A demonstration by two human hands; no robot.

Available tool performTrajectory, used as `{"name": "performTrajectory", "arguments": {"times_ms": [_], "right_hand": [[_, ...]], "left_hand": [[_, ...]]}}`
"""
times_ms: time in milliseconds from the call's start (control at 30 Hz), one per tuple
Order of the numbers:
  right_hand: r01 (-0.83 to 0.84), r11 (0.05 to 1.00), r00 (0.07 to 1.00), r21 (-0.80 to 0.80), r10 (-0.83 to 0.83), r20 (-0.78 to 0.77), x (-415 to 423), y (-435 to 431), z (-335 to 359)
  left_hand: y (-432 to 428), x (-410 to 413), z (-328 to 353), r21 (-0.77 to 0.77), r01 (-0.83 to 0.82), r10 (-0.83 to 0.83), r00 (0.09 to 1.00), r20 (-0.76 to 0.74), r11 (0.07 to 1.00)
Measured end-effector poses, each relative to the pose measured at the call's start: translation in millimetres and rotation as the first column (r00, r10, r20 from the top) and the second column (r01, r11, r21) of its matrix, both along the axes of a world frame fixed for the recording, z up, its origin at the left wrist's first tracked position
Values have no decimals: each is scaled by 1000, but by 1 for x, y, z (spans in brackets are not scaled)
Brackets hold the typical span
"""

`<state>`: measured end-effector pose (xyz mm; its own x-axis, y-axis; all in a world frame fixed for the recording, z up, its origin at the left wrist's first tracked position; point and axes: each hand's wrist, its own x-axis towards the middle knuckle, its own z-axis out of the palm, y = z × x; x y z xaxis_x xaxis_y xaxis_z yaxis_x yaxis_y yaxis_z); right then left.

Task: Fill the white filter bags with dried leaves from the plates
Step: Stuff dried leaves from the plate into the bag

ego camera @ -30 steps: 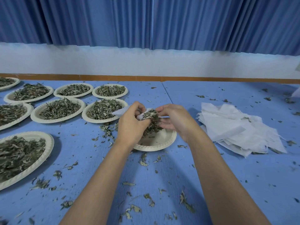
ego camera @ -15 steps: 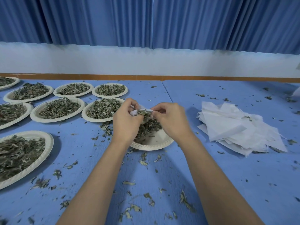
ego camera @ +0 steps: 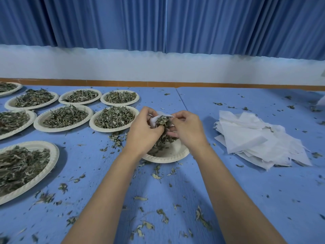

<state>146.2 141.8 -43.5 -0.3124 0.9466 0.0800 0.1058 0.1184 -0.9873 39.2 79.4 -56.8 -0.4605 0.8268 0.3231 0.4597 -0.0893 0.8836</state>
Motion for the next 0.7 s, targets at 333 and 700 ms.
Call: {"name": "performTrajectory", "arguments": {"times_ms": [333, 700], "right_hand": [[12, 999, 999, 49, -14, 43, 1, 0, 1], [-97, 963, 945, 253, 10, 326, -2, -8, 14]], "left_hand": [[0, 0, 0, 13, 44, -44, 999, 20, 999], [4, -3, -6, 112, -226, 233, 971, -54, 968]]}}
